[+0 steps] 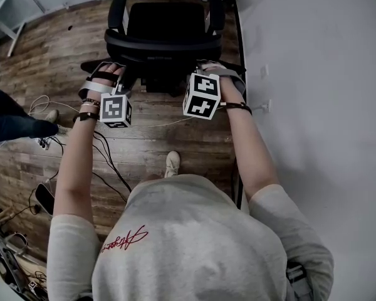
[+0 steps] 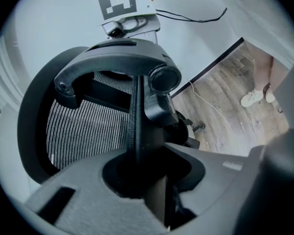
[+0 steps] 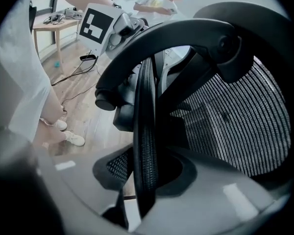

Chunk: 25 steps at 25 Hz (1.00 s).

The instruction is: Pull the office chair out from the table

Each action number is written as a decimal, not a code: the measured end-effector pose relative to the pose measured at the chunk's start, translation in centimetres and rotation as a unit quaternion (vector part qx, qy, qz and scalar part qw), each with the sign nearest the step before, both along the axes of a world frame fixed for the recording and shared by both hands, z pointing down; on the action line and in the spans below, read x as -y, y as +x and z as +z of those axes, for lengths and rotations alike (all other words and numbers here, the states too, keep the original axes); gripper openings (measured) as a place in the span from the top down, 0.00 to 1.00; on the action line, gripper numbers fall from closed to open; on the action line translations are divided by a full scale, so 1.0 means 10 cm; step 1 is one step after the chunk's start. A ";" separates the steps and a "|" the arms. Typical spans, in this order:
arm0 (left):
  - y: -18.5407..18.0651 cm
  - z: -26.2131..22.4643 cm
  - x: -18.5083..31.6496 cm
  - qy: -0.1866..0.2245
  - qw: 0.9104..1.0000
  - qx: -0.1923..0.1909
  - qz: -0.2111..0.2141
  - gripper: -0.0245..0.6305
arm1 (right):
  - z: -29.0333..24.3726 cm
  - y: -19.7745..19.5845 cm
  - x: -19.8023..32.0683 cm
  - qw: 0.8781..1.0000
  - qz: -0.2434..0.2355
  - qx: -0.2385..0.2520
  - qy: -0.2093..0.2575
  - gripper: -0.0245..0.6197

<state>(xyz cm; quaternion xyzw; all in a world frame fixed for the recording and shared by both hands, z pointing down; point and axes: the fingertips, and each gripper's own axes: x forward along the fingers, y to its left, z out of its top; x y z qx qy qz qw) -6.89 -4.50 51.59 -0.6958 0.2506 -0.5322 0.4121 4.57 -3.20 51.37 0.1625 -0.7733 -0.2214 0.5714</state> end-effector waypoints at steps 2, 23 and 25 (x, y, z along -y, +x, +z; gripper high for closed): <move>-0.02 0.00 -0.05 -0.002 1.000 0.000 0.001 0.81 | 0.01 -0.01 -0.05 1.000 0.004 -0.002 -0.007 0.79; -0.10 0.02 -0.58 0.001 1.000 0.001 0.008 0.81 | 0.06 -0.07 -0.60 1.000 0.014 -0.004 -0.010 0.79; -0.10 0.02 -0.61 0.001 1.000 0.002 0.009 0.81 | 0.06 -0.07 -0.62 1.000 0.014 -0.003 -0.009 0.79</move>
